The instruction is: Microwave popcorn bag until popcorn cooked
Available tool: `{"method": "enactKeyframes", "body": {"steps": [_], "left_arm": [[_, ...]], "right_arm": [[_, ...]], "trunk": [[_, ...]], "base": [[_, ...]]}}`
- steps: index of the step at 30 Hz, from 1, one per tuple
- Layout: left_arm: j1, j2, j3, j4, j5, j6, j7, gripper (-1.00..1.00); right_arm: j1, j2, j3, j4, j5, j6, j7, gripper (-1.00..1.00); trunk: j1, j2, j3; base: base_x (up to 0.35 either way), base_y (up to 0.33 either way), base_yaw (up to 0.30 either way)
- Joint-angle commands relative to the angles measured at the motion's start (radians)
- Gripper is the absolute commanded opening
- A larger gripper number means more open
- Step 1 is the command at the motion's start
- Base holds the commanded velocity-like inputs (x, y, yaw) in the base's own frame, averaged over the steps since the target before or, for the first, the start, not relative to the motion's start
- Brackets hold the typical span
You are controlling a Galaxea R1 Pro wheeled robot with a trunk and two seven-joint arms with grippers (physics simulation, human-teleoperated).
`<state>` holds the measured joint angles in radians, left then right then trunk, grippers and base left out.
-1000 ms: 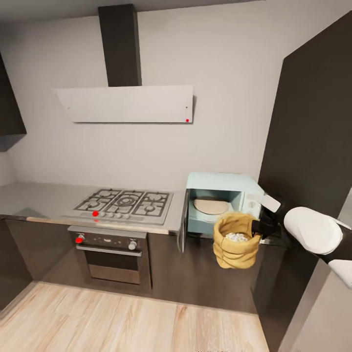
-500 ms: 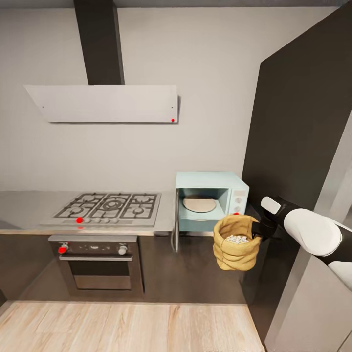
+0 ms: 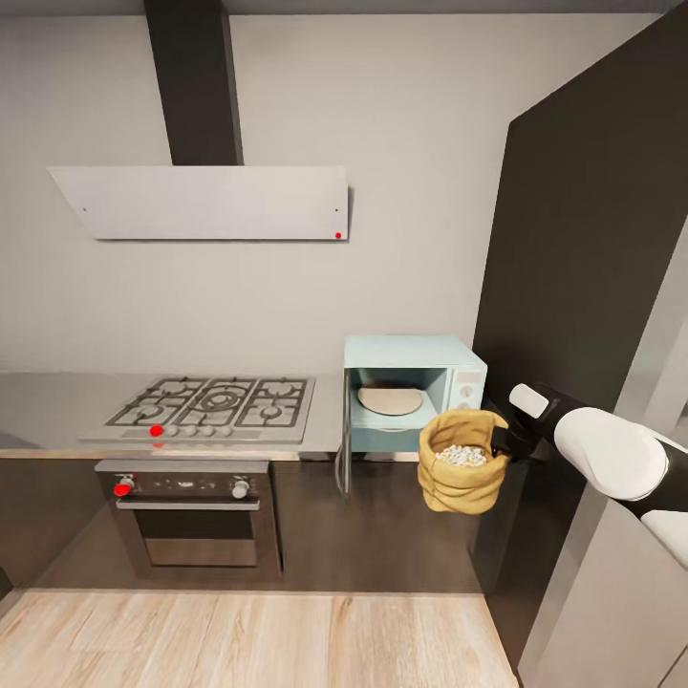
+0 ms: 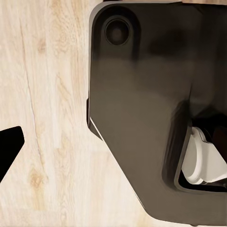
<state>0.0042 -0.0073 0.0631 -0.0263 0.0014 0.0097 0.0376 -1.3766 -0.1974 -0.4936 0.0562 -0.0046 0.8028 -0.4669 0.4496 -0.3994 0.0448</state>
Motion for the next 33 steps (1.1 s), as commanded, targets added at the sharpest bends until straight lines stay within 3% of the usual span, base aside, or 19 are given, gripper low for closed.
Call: {"method": "enactKeyframes", "body": {"steps": [1, 5, 7, 11, 14, 23, 28, 33], "left_arm": [[0.000, 0.000, 0.006, -0.001, 0.000, 0.001, 0.002, 1.00], [0.000, 0.000, 0.006, -0.001, 0.000, 0.001, 0.002, 1.00], [0.000, 0.000, 0.006, -0.001, 0.000, 0.001, 0.002, 1.00], [0.000, 0.000, 0.006, -0.001, 0.000, 0.001, 0.002, 1.00], [0.000, 0.000, 0.006, -0.001, 0.000, 0.001, 0.002, 1.00], [0.000, 0.000, 0.006, -0.001, 0.000, 0.001, 0.002, 1.00], [0.000, 0.000, 0.006, -0.001, 0.000, 0.001, 0.002, 1.00], [0.000, -0.001, 0.006, -0.001, 0.000, 0.001, 0.002, 1.00]], "right_arm": [[-0.001, 0.000, -0.008, 0.002, -0.002, -0.002, -0.008, -1.00], [-0.001, 0.000, -0.009, 0.003, -0.006, -0.002, -0.010, -1.00], [-0.001, 0.000, -0.034, 0.004, -0.006, -0.001, -0.019, -1.00], [-0.001, 0.012, -0.207, 0.004, -0.006, -0.019, -0.134, -1.00], [-0.001, 0.020, -0.253, 0.004, -0.006, -0.059, -0.197, -1.00], [-0.001, 0.037, -0.269, 0.004, -0.006, -0.119, -0.279, -1.00], [-0.001, 0.064, -0.269, 0.004, -0.006, -0.150, -0.289, -1.00], [-0.001, 0.068, -0.272, 0.004, -0.006, -0.151, -0.289, -1.00]], "trunk": [[0.000, -0.001, 0.000], [0.000, -0.001, 0.000], [0.000, -0.001, 0.000], [0.000, -0.001, 0.000], [0.000, -0.001, 0.000], [0.000, -0.001, 0.000], [0.000, -0.001, 0.000], [0.000, -0.001, 0.000]], "base": [[0.000, 0.000, 0.000], [0.000, 0.000, 0.000], [0.000, 0.000, 0.000], [0.000, 0.000, 0.000], [0.000, 0.000, 0.000], [0.000, 0.000, 0.000], [0.005, 0.016, 0.000], [0.161, 0.195, 0.000]]}}
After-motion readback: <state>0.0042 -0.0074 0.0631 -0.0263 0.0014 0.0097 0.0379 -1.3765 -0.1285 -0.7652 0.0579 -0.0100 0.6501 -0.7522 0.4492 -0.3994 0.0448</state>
